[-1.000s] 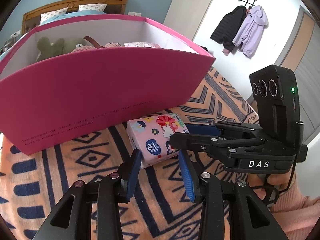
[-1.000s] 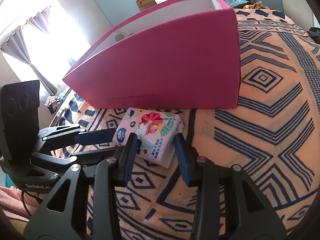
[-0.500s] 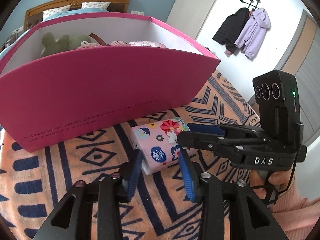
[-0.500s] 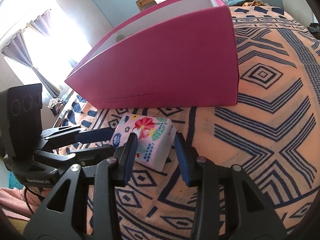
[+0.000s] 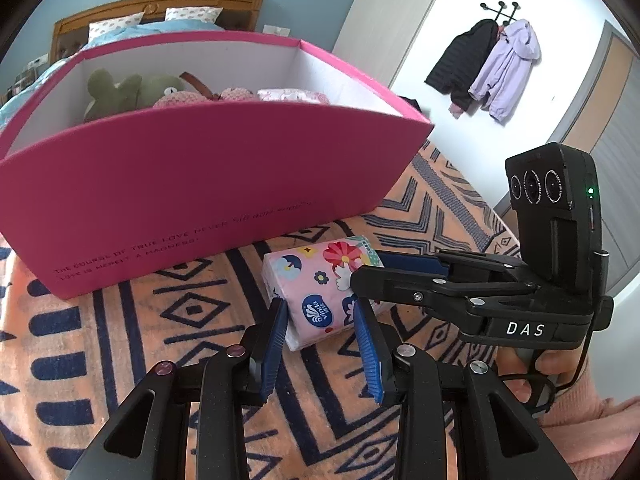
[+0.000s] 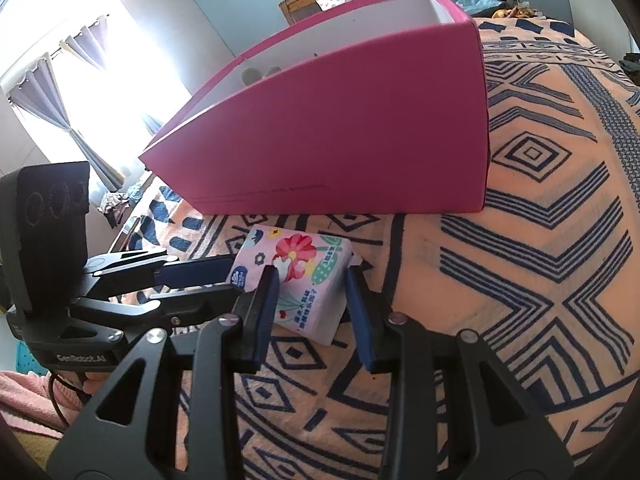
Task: Organize objects
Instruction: 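Close both grippers together on the floral tissue pack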
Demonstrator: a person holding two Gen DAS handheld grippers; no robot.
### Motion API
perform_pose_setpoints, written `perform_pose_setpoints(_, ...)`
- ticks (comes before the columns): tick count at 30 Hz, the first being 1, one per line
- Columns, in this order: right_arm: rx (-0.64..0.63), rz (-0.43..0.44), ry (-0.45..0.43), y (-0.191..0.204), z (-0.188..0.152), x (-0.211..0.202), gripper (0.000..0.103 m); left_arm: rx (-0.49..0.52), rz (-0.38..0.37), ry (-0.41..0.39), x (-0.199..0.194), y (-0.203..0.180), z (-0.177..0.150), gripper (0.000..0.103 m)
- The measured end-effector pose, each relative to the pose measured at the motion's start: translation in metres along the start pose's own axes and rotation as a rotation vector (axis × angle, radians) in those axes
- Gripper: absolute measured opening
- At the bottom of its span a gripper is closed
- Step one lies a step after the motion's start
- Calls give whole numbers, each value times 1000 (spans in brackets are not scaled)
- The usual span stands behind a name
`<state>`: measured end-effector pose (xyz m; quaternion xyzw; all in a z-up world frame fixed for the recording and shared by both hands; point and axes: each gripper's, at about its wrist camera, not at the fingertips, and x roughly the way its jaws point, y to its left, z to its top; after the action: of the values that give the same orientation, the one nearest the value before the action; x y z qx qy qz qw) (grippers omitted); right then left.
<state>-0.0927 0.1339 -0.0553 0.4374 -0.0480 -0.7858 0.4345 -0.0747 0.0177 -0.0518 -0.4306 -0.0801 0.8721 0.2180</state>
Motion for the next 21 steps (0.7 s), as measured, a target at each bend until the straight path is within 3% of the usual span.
perform_pose_setpoints(21, -47, -18, -43, 21, 3, -9, 38, 39, 16, -66, -26, -11, 4, 34)
